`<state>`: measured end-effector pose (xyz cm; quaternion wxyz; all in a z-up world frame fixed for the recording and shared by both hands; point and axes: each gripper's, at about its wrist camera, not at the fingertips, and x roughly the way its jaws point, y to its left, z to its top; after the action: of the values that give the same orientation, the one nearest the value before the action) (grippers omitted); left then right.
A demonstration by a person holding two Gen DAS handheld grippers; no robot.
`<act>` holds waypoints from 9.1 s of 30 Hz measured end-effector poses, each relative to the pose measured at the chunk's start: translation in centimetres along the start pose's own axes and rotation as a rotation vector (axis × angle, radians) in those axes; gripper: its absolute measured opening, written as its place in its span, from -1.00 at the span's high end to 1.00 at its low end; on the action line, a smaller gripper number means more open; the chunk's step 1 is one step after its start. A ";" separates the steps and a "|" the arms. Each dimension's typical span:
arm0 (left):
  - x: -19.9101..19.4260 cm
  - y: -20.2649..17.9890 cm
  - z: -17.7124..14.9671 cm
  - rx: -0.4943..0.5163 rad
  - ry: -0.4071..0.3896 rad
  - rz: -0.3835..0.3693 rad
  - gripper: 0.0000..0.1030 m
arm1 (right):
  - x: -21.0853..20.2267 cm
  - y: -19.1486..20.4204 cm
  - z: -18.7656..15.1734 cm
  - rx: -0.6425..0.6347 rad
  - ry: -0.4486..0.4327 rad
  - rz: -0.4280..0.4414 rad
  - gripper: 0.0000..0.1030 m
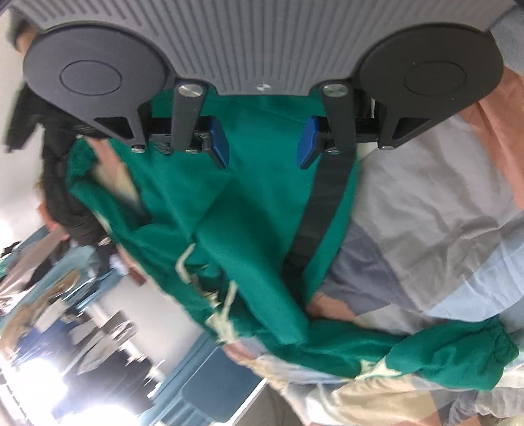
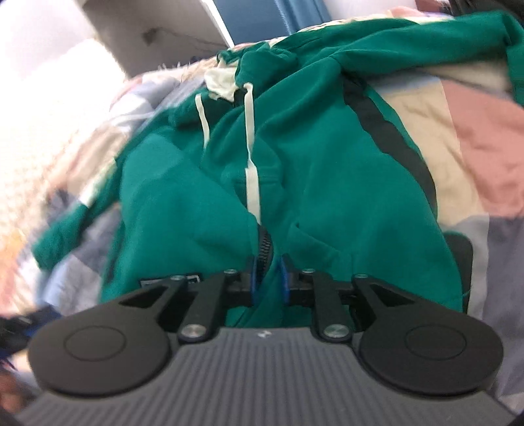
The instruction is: Fold large clothes
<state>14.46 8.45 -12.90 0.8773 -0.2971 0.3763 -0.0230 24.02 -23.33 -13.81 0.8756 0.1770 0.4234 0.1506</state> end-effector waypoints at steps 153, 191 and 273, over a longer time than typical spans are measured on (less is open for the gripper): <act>16.3 -2.4 3.5 0.135 -0.043 0.058 -0.15 | -1.7 -28.2 21.8 0.650 -0.992 -0.013 -0.65; 15.9 -2.7 2.6 0.188 -0.056 0.126 -0.15 | -3.6 -36.0 15.9 0.892 -0.947 -0.248 0.14; 9.2 0.7 5.7 0.164 -0.254 -0.004 -0.15 | 10.1 -4.0 11.5 0.177 -0.193 0.070 -0.50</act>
<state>24.78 9.50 -16.13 0.9391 -0.2255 0.2587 -0.0177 39.64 -24.83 -15.89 0.8874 0.2818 0.3425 0.1256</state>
